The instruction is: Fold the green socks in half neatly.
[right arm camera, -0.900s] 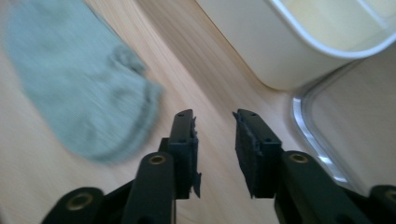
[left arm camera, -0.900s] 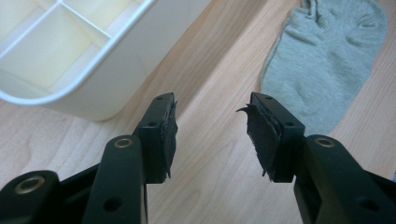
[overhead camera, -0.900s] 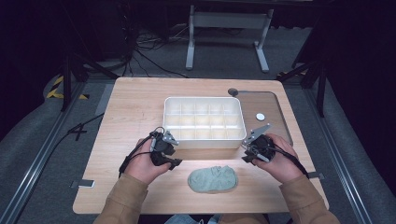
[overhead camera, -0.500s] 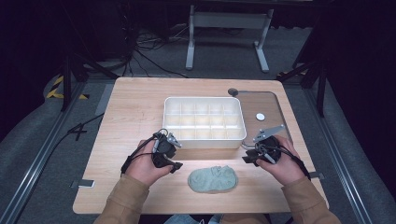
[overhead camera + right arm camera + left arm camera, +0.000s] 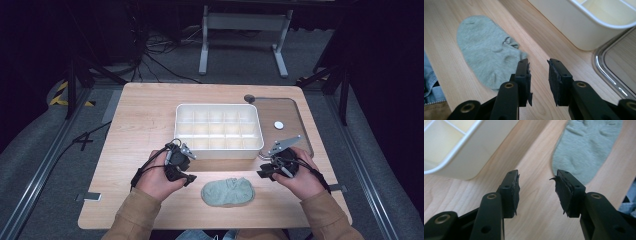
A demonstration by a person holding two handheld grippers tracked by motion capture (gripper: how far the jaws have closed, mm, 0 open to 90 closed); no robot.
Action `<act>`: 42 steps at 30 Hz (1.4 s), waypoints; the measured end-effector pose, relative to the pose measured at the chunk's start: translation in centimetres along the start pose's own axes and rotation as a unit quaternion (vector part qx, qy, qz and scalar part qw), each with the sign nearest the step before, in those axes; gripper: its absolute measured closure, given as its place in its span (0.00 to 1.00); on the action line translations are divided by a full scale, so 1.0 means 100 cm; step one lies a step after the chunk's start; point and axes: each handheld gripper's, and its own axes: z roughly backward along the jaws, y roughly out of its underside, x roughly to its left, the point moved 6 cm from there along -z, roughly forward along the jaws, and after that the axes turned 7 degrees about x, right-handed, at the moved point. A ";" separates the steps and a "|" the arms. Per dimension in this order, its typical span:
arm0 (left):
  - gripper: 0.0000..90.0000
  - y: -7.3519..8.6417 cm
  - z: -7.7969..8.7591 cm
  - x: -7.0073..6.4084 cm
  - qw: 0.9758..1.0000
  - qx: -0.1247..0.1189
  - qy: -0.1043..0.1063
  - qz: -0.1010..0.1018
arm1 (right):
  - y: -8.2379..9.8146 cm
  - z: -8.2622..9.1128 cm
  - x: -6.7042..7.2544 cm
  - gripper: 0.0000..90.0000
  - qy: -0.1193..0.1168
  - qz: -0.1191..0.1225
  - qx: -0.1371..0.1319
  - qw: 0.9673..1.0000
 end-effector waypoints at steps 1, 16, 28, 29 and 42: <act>0.62 -0.001 0.001 -0.002 1.000 0.002 0.003 -0.003 | 0.000 0.000 0.002 0.78 -0.002 0.002 0.001 1.000; 0.73 -0.009 -0.008 -0.021 0.999 0.003 0.046 -0.025 | -0.008 -0.025 0.036 0.99 -0.054 0.019 -0.010 0.998; 0.72 -0.007 -0.033 -0.027 0.997 0.038 0.061 -0.034 | -0.021 -0.062 0.071 0.99 -0.063 0.057 -0.005 0.996; 0.72 -0.007 -0.034 -0.028 0.997 0.040 0.060 -0.034 | -0.022 -0.064 0.073 0.99 -0.066 0.060 -0.007 0.996; 0.75 0.002 -0.047 -0.021 0.995 0.070 0.064 -0.028 | -0.015 -0.079 0.074 1.00 -0.056 0.064 0.025 0.996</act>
